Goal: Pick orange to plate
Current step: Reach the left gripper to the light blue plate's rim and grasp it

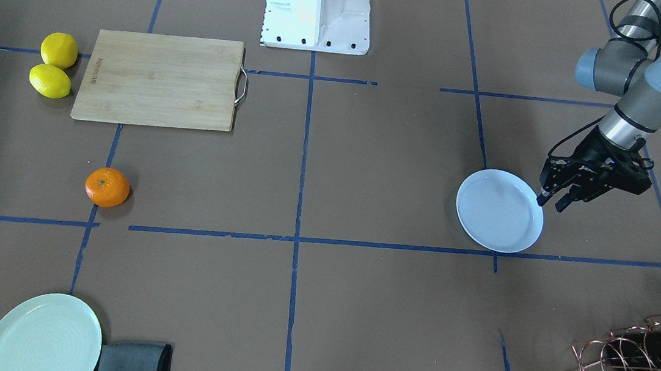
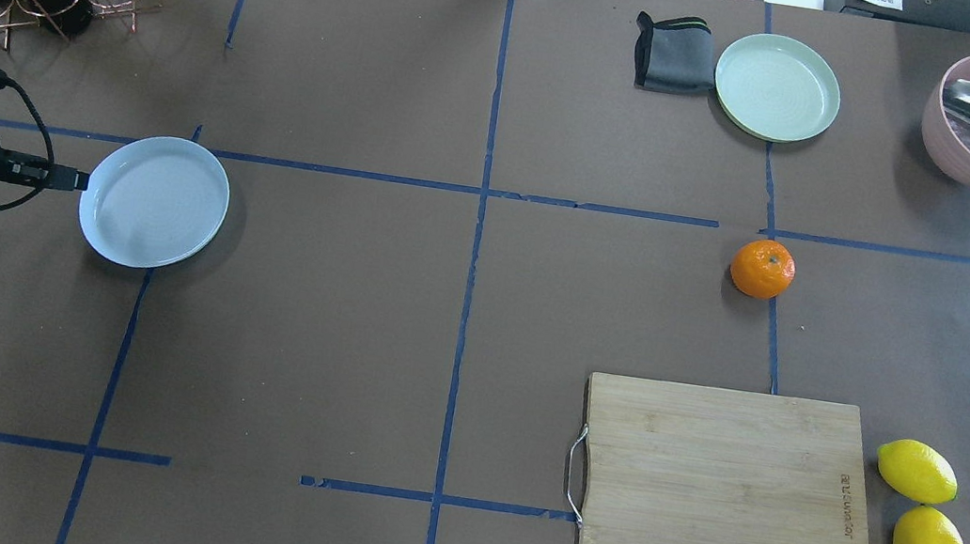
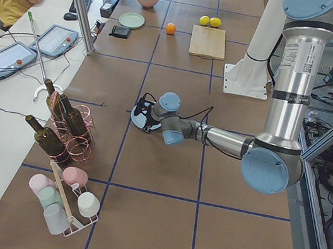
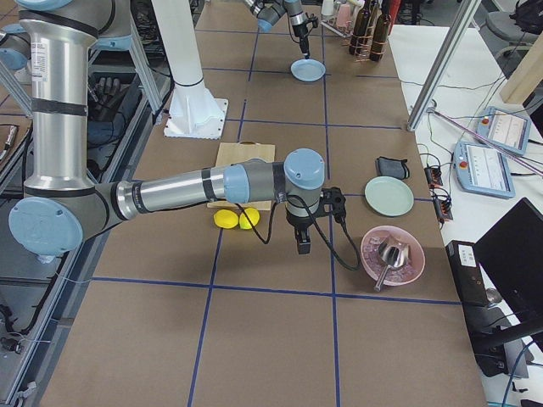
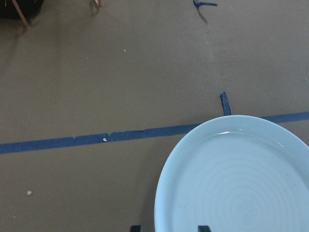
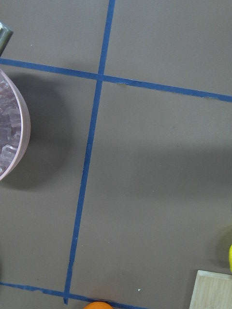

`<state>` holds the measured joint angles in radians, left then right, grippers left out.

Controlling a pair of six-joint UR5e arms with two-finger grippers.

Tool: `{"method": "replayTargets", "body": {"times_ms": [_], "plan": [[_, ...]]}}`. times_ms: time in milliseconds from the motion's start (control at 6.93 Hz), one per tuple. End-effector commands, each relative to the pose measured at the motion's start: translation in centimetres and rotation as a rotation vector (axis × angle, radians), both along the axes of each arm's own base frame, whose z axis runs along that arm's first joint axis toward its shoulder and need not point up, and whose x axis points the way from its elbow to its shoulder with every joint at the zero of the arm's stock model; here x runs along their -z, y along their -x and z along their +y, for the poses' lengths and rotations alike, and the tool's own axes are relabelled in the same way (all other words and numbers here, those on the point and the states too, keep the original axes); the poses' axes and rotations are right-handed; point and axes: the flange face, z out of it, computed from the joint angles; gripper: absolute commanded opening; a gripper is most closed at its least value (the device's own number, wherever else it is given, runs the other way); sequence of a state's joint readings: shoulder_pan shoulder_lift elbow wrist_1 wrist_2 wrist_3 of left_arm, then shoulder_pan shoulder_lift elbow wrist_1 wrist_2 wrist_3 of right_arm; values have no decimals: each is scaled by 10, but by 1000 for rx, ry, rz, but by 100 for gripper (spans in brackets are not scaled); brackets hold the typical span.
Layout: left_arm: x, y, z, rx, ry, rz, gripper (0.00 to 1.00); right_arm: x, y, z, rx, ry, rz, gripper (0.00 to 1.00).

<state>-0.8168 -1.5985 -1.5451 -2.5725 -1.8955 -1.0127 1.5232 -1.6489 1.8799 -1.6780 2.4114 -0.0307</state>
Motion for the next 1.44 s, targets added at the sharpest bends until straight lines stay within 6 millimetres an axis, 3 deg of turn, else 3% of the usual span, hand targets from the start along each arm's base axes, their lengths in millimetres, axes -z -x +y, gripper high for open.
{"method": "replayTargets", "body": {"times_ms": [0,144,288,577,721,865,1010,1298], "plan": [[-10,-7,-2,1,11,-17,48,0,0,0,0,-1,0,100],[-10,-8,-3,2,15,-16,41,1,0,-1,0,-2,0,100],[-8,-11,-3,-2,11,-13,0,1,0,-1,0,-4,0,100],[-5,-12,-3,-6,2,-13,0,0,0,-1,0,-1,0,100],[13,-12,-3,-14,-18,13,0,0,0,-1,0,-1,0,100],[44,-14,-4,-19,-55,52,0,0,0,-1,1,0,0,100],[88,-29,-19,-29,-79,98,0,0,0,-1,0,1,0,100],[184,-75,-66,13,-22,127,0,-1,0,0,0,3,0,100]]}}
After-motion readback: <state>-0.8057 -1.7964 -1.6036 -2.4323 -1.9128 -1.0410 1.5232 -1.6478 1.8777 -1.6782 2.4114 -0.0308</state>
